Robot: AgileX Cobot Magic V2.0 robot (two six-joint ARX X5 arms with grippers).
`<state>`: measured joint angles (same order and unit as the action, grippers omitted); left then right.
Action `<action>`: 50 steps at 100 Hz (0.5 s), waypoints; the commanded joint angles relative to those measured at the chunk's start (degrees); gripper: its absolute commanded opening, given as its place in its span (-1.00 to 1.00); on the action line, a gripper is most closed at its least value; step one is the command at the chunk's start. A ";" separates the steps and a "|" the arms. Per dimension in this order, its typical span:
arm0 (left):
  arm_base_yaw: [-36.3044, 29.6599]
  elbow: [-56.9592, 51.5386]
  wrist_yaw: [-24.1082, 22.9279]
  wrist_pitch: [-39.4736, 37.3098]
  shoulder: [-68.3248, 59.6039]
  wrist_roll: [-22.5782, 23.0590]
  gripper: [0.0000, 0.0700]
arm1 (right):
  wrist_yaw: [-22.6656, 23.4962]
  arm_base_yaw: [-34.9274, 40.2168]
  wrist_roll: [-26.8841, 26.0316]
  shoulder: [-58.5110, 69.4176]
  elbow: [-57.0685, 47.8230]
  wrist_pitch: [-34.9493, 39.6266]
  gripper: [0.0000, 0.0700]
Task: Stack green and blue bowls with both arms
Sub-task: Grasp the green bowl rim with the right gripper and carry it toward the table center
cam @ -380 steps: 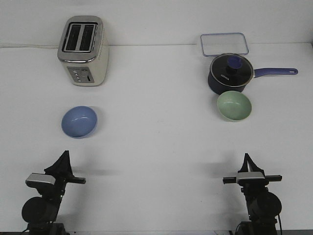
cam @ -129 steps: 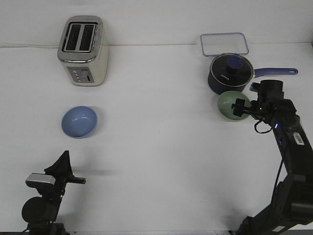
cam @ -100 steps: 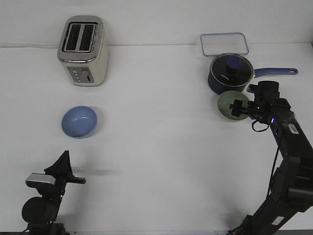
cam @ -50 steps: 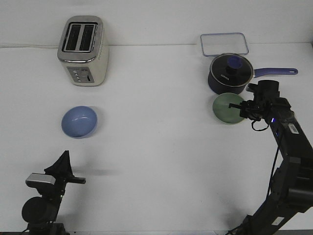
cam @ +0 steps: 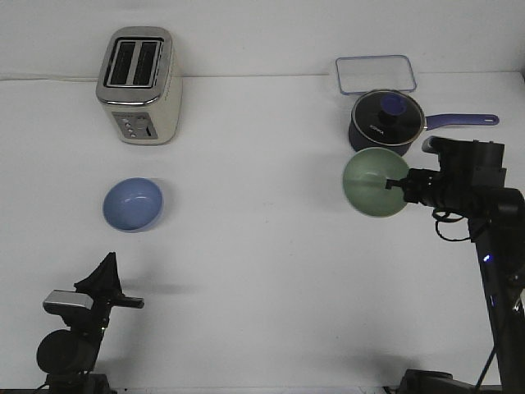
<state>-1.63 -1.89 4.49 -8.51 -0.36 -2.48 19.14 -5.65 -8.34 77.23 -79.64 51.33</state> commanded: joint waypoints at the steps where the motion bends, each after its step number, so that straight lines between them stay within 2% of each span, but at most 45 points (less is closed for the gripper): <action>1: 0.02 1.09 0.09 -0.57 0.07 -0.11 -0.96 | 0.42 2.93 0.20 -2.03 0.74 0.55 -1.00; 16: 0.02 1.09 0.09 -0.55 0.07 -0.11 -0.96 | 0.20 13.20 -2.47 -6.71 6.64 0.74 -1.00; 31: 0.02 1.09 0.09 -0.57 0.07 -0.11 -0.96 | -2.84 24.76 -6.27 -7.96 13.75 -1.27 -1.00; 42: 0.02 1.09 0.09 -0.57 0.07 -0.13 -0.96 | -5.81 33.07 -9.42 -7.56 18.47 -4.76 -1.00; 50: 0.02 1.09 0.09 -0.59 0.07 -0.11 -0.96 | -6.10 38.10 -12.26 -6.29 21.05 -8.59 -1.00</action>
<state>-1.63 -1.89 4.49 -8.51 -0.36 -2.48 13.19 29.10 -16.36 69.38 -58.94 45.80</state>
